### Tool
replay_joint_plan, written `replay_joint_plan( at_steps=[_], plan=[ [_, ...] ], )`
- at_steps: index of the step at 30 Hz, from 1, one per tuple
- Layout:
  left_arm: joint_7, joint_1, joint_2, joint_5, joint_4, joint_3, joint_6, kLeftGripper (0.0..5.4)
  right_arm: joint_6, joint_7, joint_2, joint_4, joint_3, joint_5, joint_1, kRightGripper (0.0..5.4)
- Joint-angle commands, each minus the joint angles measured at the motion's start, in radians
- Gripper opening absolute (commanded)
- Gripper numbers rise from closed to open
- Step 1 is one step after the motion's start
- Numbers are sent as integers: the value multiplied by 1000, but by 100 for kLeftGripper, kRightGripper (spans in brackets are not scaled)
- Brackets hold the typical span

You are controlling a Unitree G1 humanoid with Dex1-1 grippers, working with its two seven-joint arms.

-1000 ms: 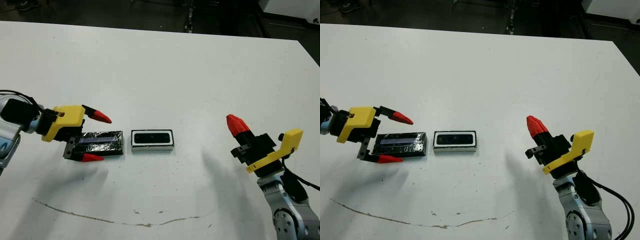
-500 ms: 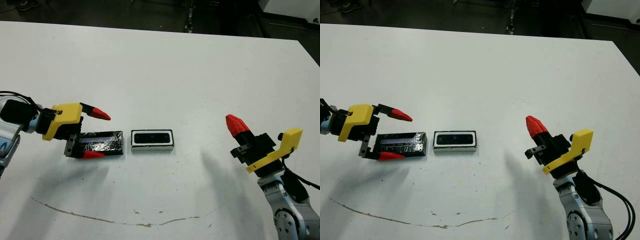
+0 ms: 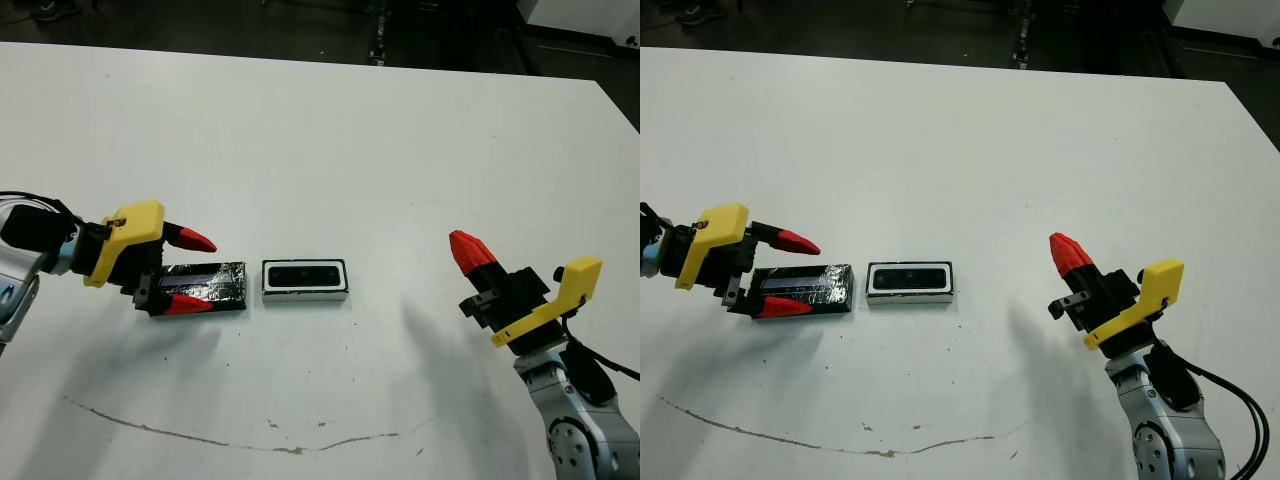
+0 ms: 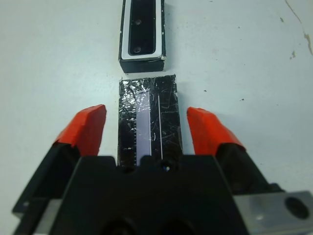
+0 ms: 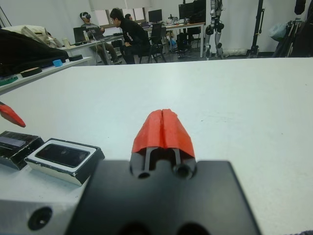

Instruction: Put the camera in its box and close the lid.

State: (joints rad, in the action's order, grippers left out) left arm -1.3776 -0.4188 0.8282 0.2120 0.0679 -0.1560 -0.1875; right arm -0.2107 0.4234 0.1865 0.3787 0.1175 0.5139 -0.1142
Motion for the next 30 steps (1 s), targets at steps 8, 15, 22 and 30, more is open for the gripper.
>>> replay_joint_plan(
  at_steps=[8, 15, 22, 30],
  plan=[
    [-5, 6, 10, -3, 11, 0, 4, 226, -14, 2, 22, -3, 10, 3, -5, 0],
    [19, 9, 11, -35, -9, -11, 17, 119, -10, 3, 27, -1, 8, -3, -2, 0],
    [21, 9, 5, -34, -10, -11, 20, 12, -13, -3, 27, 3, 7, -2, -2, 0],
    [21, 19, -7, 25, -10, 23, 15, 1, -13, 0, 29, -1, 5, -3, -1, 0]
  ],
)
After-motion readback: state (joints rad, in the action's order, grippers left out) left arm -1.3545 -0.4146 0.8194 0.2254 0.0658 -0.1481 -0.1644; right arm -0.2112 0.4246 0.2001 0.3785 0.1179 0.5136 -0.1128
